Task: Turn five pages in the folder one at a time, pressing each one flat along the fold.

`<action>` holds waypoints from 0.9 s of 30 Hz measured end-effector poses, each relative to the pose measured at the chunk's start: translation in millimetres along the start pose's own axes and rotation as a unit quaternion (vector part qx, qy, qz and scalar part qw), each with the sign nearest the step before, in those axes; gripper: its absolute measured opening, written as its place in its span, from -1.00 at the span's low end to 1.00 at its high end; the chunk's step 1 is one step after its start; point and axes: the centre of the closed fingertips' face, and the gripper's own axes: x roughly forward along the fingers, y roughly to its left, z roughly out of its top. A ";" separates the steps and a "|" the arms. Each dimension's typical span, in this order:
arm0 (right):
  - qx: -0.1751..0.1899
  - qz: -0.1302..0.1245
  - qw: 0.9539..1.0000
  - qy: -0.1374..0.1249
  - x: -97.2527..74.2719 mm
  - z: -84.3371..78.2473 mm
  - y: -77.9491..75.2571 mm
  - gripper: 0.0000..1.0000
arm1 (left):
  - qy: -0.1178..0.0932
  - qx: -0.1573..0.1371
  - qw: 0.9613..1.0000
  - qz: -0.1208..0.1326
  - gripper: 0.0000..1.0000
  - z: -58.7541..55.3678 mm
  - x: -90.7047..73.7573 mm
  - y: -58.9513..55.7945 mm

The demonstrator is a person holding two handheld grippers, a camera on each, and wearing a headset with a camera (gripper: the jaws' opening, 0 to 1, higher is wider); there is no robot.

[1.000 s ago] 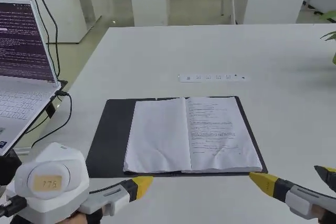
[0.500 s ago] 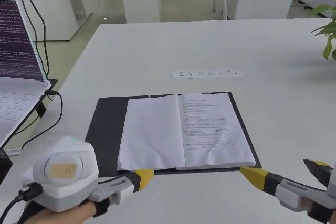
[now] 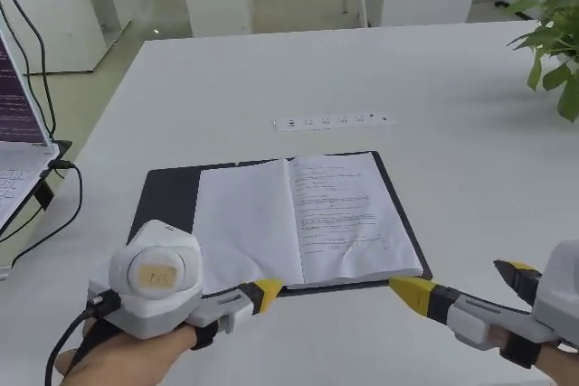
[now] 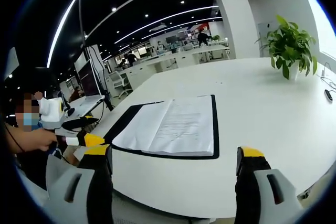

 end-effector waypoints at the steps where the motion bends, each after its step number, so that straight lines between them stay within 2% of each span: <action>1: 0.002 -0.001 1.000 -0.001 -0.6 -0.2 -0.3 0.96 | 0.001 0.003 1.000 -0.003 0.74 0.9 3.2 -1.9; 15: 0.019 -0.014 1.000 -0.007 -6.6 -5.5 -0.9 0.94 | 0.004 0.024 0.999 -0.037 0.59 13.8 58.3 -34.4; 18: 0.020 -0.016 1.000 -0.007 -8.0 -5.9 -1.1 0.94 | 0.001 0.028 0.999 -0.047 0.58 17.9 72.4 -44.8; 27: 0.030 -0.019 0.999 -0.012 -12.1 -7.5 1.1 0.93 | 0.008 0.047 0.996 -0.070 0.45 14.8 113.5 -71.6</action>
